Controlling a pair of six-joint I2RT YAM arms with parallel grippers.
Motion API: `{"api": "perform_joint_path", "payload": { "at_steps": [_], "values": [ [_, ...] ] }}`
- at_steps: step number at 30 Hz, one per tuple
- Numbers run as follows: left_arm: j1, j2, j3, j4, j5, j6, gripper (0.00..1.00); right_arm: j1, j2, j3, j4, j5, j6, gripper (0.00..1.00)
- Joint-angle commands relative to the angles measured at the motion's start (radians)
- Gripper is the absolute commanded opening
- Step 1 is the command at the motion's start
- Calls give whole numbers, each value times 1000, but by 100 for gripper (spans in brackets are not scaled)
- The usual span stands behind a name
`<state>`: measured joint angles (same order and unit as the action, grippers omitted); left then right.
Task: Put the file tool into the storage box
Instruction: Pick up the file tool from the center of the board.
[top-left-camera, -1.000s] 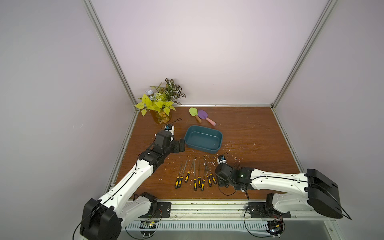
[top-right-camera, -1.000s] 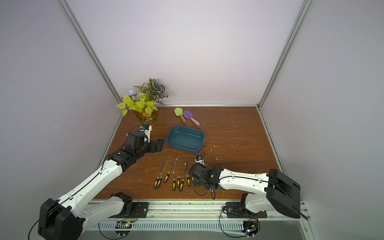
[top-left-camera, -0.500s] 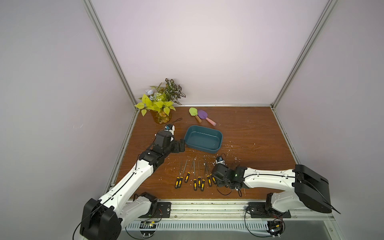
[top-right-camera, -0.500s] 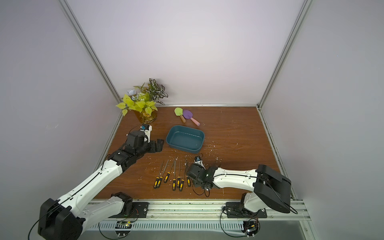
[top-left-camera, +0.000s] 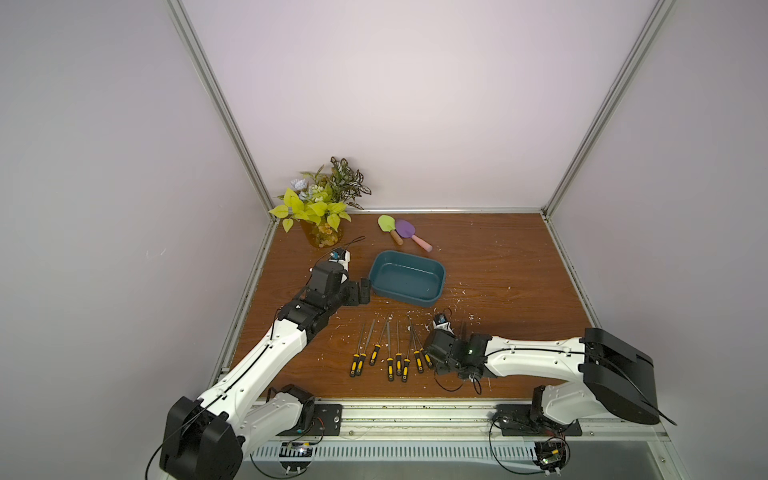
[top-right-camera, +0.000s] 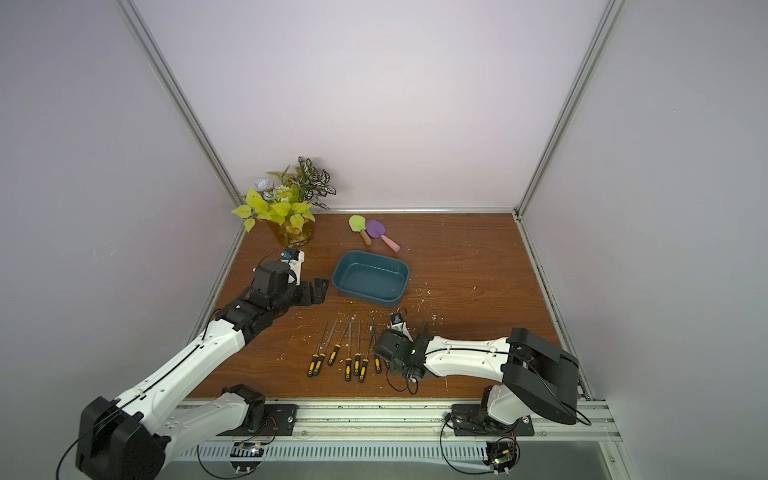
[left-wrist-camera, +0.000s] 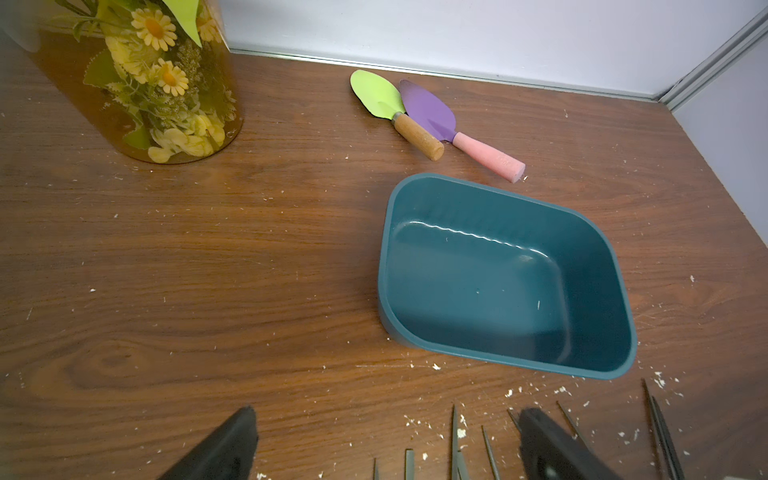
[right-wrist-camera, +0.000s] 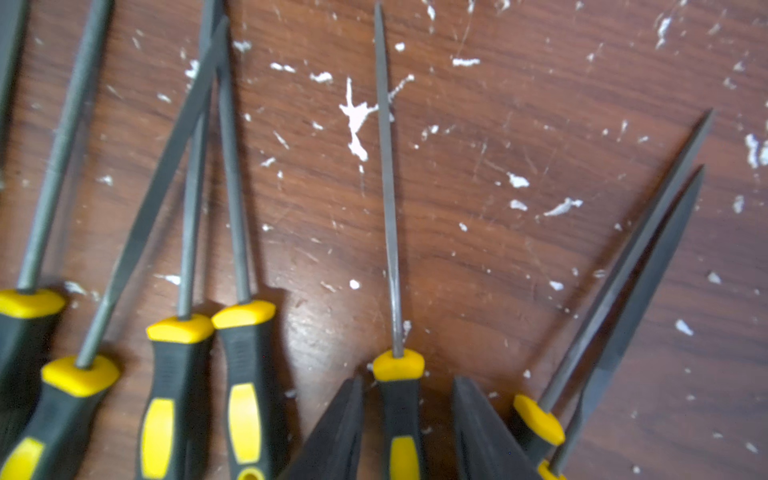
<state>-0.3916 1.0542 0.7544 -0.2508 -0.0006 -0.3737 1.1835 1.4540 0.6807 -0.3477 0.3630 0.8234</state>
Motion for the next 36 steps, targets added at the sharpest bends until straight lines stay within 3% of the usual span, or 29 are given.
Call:
{"api": "perform_joint_path", "payload": {
  "at_steps": [1, 10, 21, 26, 36],
  "values": [
    [8, 13, -7, 10, -7, 13, 100, 9, 11, -18, -6, 2, 6, 34],
    [8, 26, -8, 2, -62, 19, 100, 29, -78, -33, -10, 44, -31, 16],
    [8, 77, 2, -38, -152, -9, 99, 23, -254, -3, 37, 89, -190, 11],
    [8, 55, -6, -41, -186, -14, 99, -40, -306, 21, 72, 21, -322, 13],
    [8, -22, -4, -31, -242, -18, 100, -168, -258, 79, 122, -143, -532, 10]
  ]
}}
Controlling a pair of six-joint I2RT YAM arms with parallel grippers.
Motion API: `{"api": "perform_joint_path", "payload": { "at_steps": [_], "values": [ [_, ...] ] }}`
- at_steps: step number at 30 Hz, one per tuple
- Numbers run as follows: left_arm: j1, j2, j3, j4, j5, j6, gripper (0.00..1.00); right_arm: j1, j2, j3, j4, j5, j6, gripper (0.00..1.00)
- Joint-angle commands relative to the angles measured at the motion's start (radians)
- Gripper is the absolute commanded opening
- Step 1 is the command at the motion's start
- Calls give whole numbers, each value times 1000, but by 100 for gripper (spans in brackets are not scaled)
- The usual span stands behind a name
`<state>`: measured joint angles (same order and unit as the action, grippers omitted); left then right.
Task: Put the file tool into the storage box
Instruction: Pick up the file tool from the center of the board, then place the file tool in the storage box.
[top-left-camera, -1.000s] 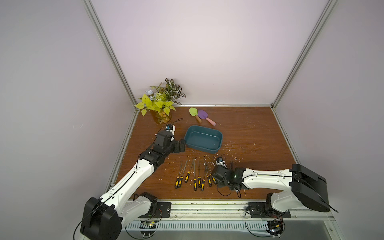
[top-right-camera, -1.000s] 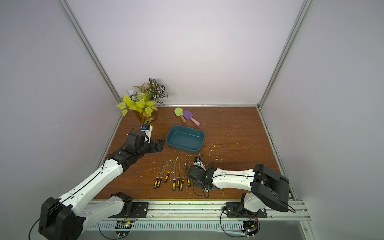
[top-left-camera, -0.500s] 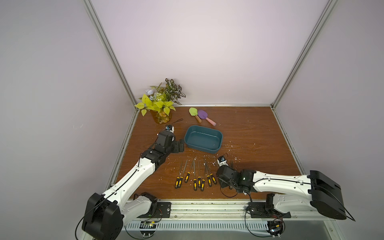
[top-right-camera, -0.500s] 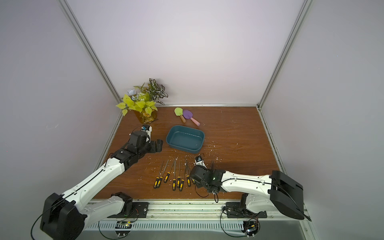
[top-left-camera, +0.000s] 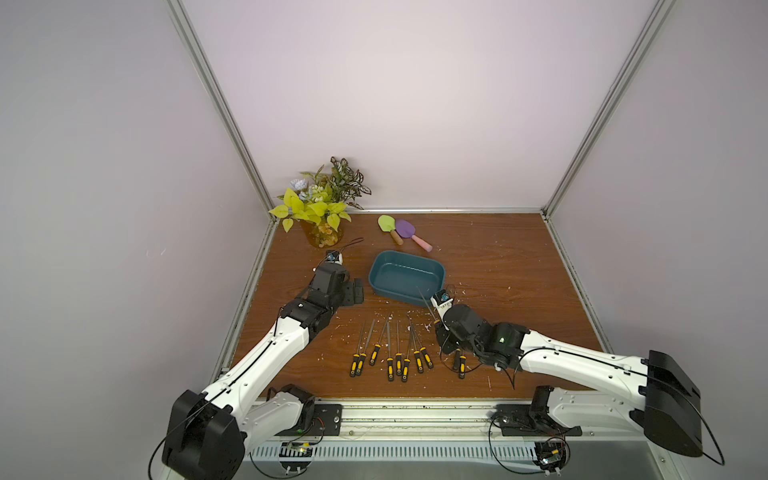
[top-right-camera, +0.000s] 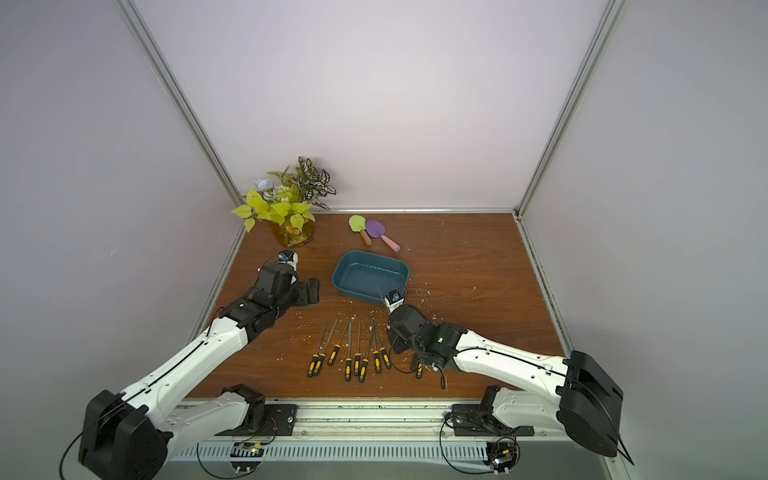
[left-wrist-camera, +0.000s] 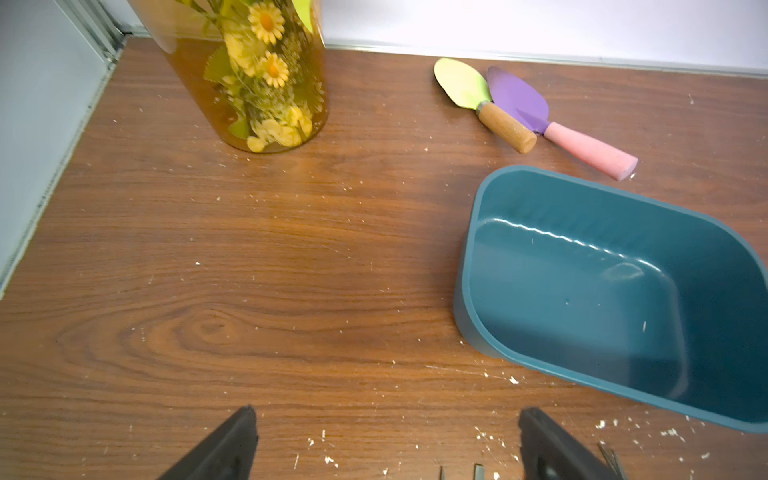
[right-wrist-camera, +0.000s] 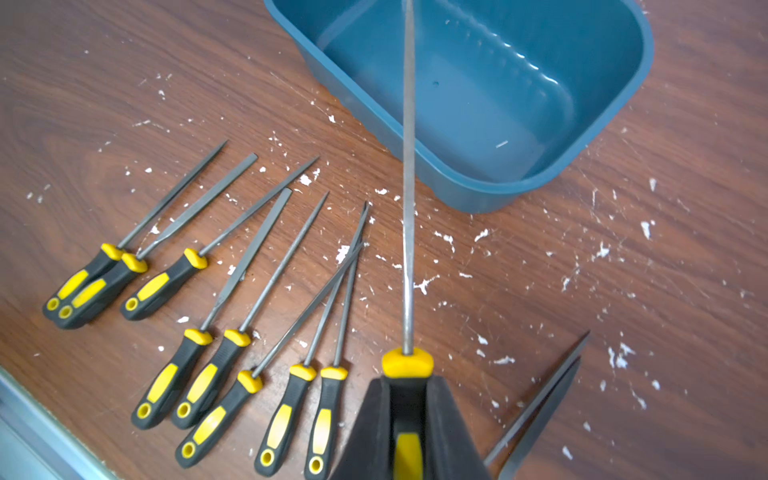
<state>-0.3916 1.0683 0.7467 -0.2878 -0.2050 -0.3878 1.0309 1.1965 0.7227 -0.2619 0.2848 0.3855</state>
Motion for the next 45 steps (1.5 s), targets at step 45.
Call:
{"api": "perform_joint_path", "payload": {
  "at_steps": [45],
  "values": [
    [263, 315, 165, 322, 620, -106, 100, -296, 639, 515, 96, -320, -810, 15]
  ]
}}
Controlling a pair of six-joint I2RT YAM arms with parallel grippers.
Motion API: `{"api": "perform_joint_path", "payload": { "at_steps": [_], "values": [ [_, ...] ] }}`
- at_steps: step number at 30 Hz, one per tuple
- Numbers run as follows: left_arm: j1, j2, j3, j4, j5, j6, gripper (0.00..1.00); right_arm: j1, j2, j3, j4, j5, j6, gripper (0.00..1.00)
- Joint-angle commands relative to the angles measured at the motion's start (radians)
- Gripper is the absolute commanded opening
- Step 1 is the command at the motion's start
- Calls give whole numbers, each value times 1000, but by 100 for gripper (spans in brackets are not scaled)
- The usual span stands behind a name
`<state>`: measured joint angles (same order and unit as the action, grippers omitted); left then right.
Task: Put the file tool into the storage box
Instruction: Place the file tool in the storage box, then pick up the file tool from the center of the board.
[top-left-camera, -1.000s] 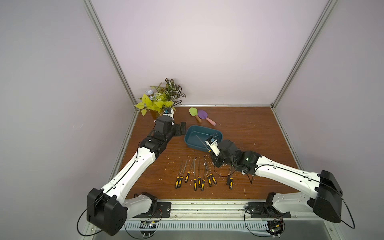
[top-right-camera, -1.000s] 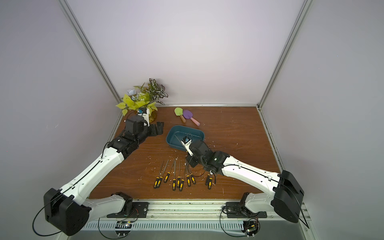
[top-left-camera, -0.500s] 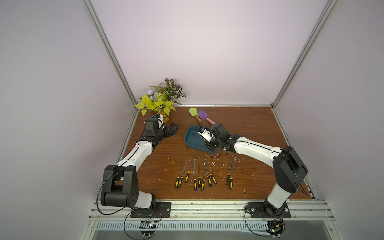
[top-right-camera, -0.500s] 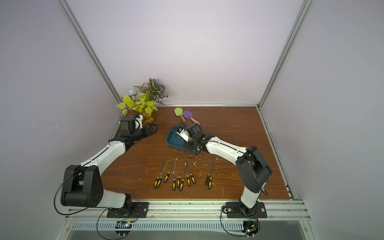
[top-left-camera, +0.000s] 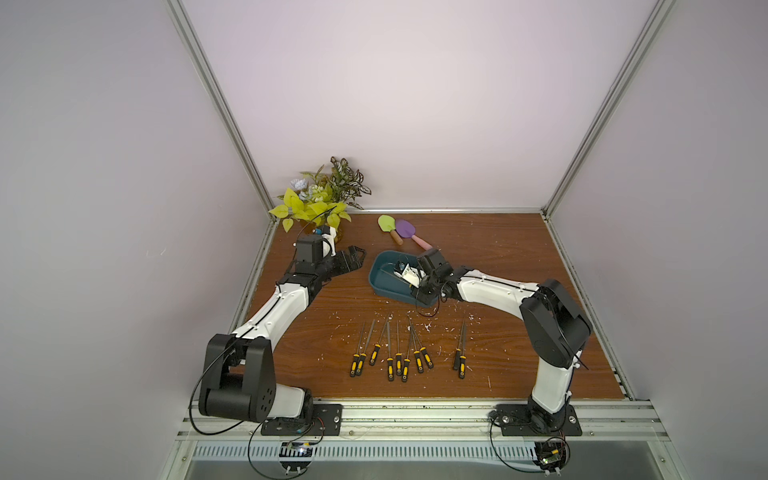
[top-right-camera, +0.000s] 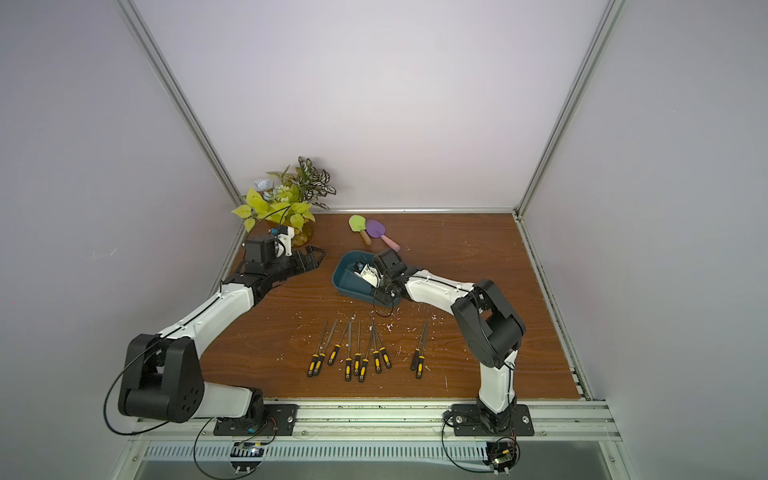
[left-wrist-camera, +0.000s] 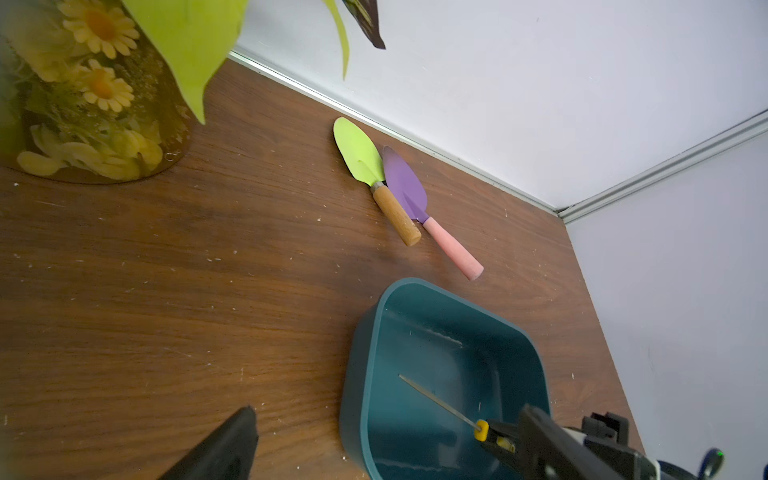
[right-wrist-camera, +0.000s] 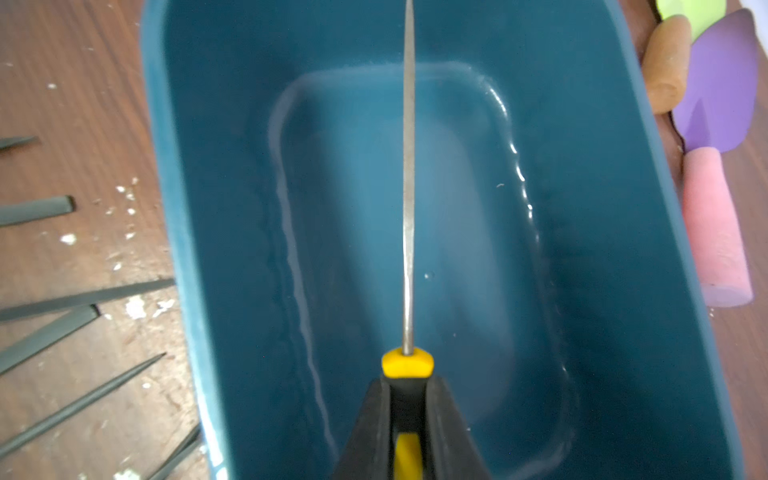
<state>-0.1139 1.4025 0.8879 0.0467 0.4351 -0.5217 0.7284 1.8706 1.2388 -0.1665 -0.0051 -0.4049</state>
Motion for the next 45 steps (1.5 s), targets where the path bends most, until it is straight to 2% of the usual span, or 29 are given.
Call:
{"api": "perform_joint_path", "payload": {
  "at_steps": [1, 4, 8, 14, 17, 20, 22, 25, 27, 32, 37, 40, 45],
  "values": [
    [-16, -19, 25, -15, -18, 29, 99, 6, -33, 1, -7, -29, -21, 16],
    [-18, -20, 25, -18, -22, 32, 100, 7, -28, 2, -21, -22, -23, 26],
    [-20, -29, 23, -17, -18, 36, 100, 11, -45, 2, -22, -40, -7, 46],
    [-50, -73, 10, -53, -88, 70, 100, 11, -132, 24, -25, -3, 128, 58],
    [-75, -97, 18, -100, -98, 99, 99, 13, -203, 46, -60, 62, 300, 60],
    [-106, -123, -4, -117, -157, 135, 100, 32, -304, 11, -93, 114, 495, 62],
    [-119, -132, -28, -120, -182, 122, 100, 58, -382, -40, -117, 182, 615, 62],
    [-141, -133, -36, -115, -158, 118, 100, 111, -506, -144, -175, 314, 807, 62],
    [-163, -132, -29, -130, -187, 131, 99, 142, -577, -227, -199, 337, 908, 62],
    [-172, -136, -18, -152, -200, 145, 99, 252, -664, -383, -298, 403, 1070, 59],
    [-172, -160, -26, -144, -221, 151, 100, 329, -708, -470, -373, 408, 1193, 57],
    [-172, -156, -27, -146, -218, 154, 100, 403, -738, -494, -439, 460, 1275, 58],
    [-171, -148, -22, -144, -208, 150, 99, 427, -754, -551, -455, 444, 1336, 58]
  ]
}}
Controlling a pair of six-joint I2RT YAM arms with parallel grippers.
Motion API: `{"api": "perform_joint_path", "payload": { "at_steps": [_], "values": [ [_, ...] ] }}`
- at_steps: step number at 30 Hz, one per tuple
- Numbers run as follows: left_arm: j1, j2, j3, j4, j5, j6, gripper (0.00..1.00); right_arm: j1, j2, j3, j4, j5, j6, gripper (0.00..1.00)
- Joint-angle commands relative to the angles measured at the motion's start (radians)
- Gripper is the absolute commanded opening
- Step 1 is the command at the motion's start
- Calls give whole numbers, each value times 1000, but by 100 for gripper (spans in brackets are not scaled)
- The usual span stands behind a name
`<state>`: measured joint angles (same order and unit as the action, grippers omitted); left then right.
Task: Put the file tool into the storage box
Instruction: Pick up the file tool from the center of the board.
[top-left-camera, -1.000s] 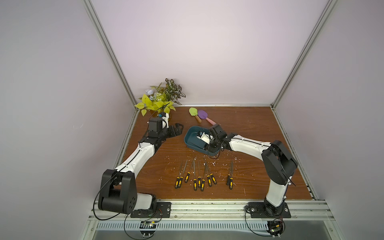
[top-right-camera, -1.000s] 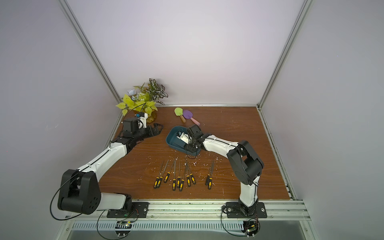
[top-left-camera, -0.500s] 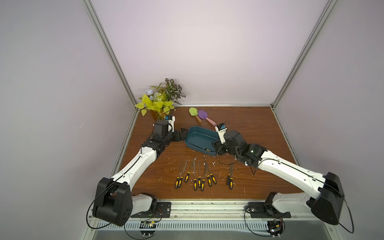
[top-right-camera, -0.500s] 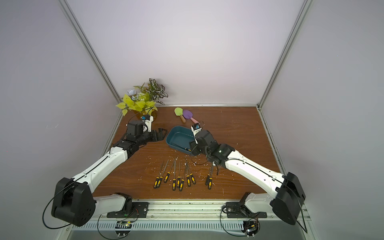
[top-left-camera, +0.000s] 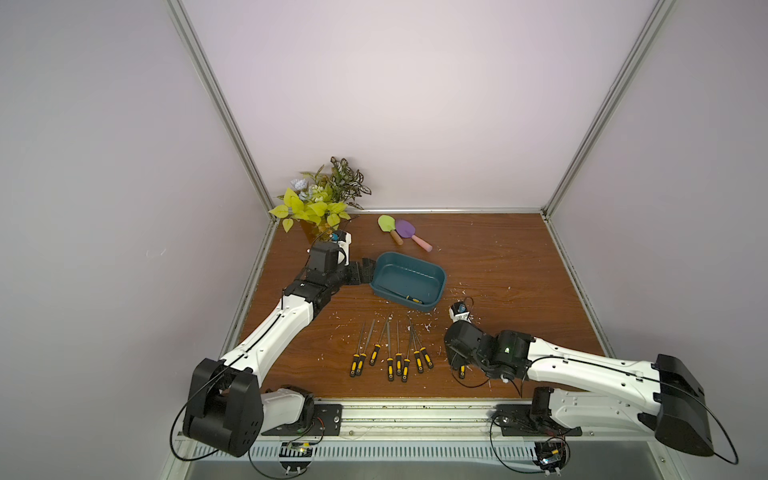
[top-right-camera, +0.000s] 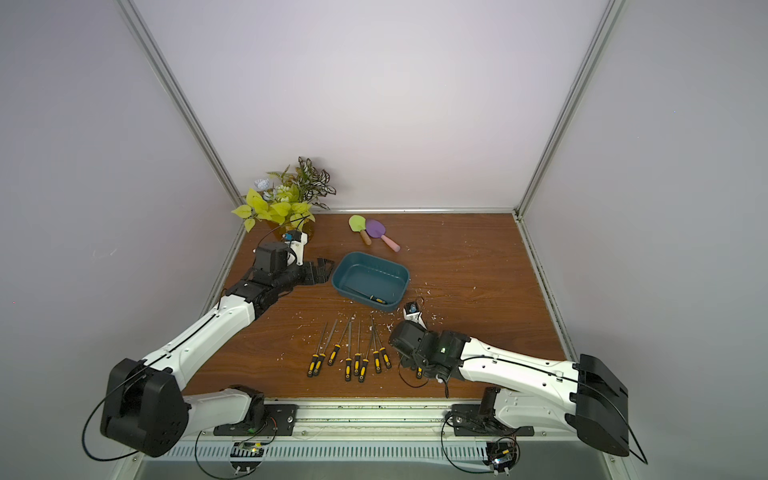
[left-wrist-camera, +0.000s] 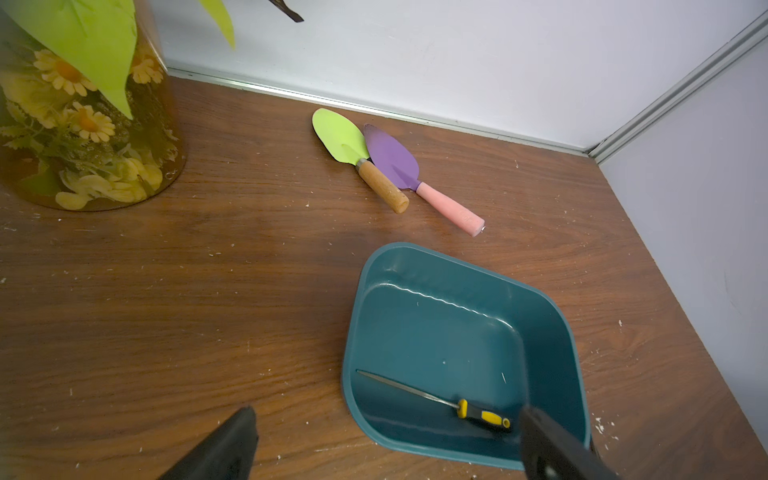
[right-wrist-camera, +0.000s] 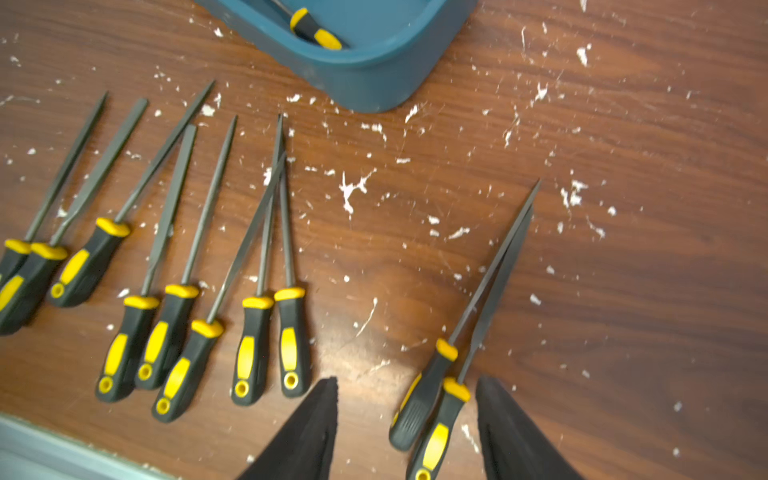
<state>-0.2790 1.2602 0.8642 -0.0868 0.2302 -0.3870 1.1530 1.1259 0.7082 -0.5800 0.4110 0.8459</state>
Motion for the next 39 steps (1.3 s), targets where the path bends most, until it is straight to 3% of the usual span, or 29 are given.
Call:
{"api": "perform_joint_path", "payload": {
  "at_steps": [1, 16, 28, 39],
  "values": [
    [-6, -4, 2, -8, -4, 16, 100, 3, -8, -39, -12, 12, 83, 58],
    [-7, -9, 0, -5, -2, 17, 100, 2, 9, -144, 186, -80, 75, 51],
    [-6, -14, -1, -7, 5, 15, 100, 2, 54, -147, 172, -42, 103, 49],
    [-6, -18, -1, -5, 8, 14, 99, 2, 101, -177, 265, -83, 87, 49]
  ]
}}
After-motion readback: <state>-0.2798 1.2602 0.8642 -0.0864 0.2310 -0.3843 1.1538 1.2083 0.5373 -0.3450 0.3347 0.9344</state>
